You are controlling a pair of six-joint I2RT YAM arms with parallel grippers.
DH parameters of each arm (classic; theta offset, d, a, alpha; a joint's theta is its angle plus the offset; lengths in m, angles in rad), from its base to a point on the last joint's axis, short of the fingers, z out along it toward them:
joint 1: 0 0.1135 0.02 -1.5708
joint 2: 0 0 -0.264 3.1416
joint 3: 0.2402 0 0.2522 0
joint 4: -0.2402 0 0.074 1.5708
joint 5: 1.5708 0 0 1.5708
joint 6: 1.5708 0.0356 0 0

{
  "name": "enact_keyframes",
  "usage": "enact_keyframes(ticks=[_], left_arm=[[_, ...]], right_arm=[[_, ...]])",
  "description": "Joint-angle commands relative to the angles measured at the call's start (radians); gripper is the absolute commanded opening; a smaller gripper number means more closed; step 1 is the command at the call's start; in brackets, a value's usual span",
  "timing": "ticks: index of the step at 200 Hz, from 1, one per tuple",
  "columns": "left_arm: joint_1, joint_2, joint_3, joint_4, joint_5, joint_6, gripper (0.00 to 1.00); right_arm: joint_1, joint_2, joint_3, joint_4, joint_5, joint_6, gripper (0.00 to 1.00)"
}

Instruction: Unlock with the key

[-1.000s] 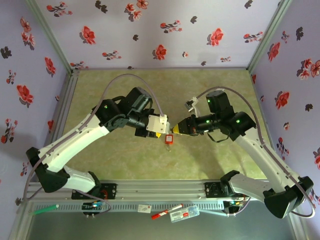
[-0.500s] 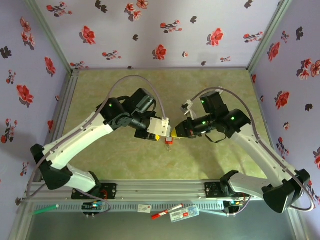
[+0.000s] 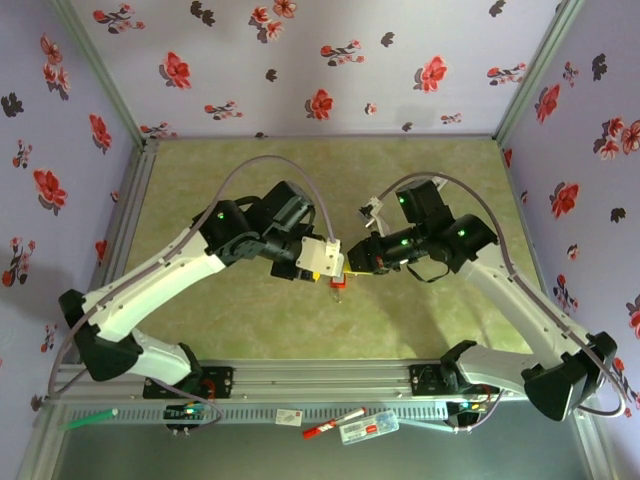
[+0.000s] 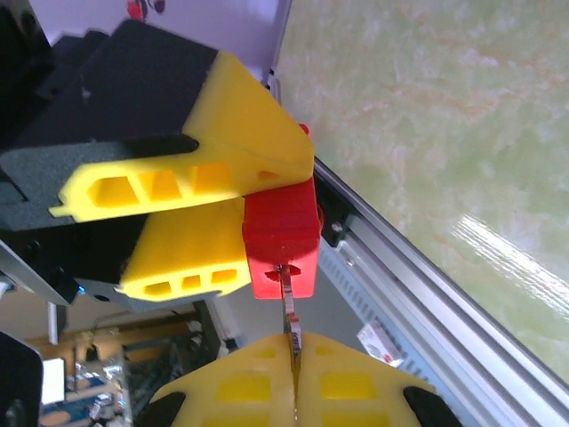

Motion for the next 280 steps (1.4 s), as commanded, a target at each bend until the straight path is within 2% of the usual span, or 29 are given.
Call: enact_keyframes(ticks=[1,26,48,66,96,131,161,177,192,217,238,280], left_arm=[[-0.034,-0.058,-0.012,0.273,0.103,-0.094,0.0],[-0.061,-0.069,-0.028,0.291,0.116,-0.117,0.0],[-0.1,-0.047,-0.005,0.252,0.118,-0.085,0.0],[-0.104,-0.021,0.037,0.228,0.166,-0.108,0.0],[-0.105,0.011,0.092,0.262,0.216,-0.179,0.0],[-0.106,0.026,0.092,0.387,0.245,-0.282,0.0],[-0.122,0.038,0.084,0.402,0.22,-0.277,0.0],[-0.137,0.023,0.041,0.462,0.119,-0.271,0.0],[-0.161,0.001,-0.034,0.547,-0.052,-0.23,0.0],[-0.169,-0.033,-0.167,0.692,-0.226,-0.162,0.0],[-0.169,-0.052,-0.266,0.796,-0.301,-0.125,0.0],[-0.169,-0.072,-0.371,0.889,-0.325,-0.132,0.0]], right_arm=[[0.012,-0.01,-0.047,0.229,-0.051,0.129,0.0],[0.012,-0.006,-0.061,0.242,-0.063,0.145,0.0],[0.013,0.018,-0.013,0.102,-0.038,0.021,0.0],[0.014,0.035,0.011,0.035,-0.023,-0.057,0.0],[0.022,0.016,-0.02,0.094,-0.003,-0.048,0.0],[0.054,-0.036,-0.077,0.227,0.062,0.017,0.0],[0.052,-0.023,-0.1,0.228,0.071,0.057,0.0],[0.051,-0.016,-0.128,0.305,0.086,0.172,0.0],[0.048,-0.026,-0.177,0.45,0.107,0.347,0.0],[0.041,-0.041,-0.262,0.703,0.158,0.701,0.0],[0.042,-0.051,-0.358,0.936,0.195,0.978,0.0],[0.043,-0.125,-0.507,1.063,0.325,1.324,0.0]])
